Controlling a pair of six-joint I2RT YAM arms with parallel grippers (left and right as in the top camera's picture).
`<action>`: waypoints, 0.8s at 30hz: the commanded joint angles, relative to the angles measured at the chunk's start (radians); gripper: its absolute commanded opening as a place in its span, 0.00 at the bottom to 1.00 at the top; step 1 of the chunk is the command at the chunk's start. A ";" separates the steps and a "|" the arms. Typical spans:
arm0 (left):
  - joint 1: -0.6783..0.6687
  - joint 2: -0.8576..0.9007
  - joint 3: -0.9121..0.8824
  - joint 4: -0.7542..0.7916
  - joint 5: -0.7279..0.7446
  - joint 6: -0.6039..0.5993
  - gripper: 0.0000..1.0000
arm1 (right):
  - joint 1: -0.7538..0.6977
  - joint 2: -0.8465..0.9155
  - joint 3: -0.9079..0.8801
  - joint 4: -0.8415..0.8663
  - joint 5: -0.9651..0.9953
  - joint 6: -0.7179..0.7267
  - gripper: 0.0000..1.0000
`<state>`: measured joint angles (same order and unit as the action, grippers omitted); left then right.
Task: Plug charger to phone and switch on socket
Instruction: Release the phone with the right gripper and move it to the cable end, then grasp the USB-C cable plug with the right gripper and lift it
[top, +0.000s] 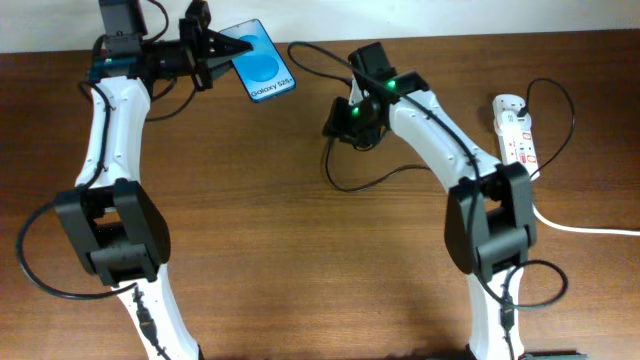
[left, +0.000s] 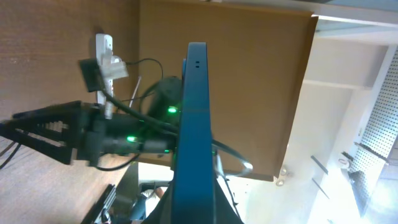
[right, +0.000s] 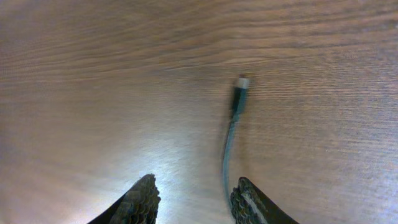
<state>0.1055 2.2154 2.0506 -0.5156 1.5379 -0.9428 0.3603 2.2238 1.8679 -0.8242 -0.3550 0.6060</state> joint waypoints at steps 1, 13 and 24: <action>0.029 -0.011 0.009 0.002 0.036 -0.010 0.00 | 0.019 0.054 0.018 0.018 0.072 0.013 0.43; 0.028 -0.011 0.009 0.002 0.036 -0.010 0.00 | 0.046 0.152 0.015 0.120 0.080 0.013 0.42; 0.029 -0.011 0.009 0.002 0.036 -0.010 0.00 | 0.046 0.213 0.015 0.134 0.130 0.024 0.33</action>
<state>0.1307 2.2154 2.0506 -0.5156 1.5375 -0.9428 0.4023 2.3783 1.8801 -0.6857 -0.2512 0.6285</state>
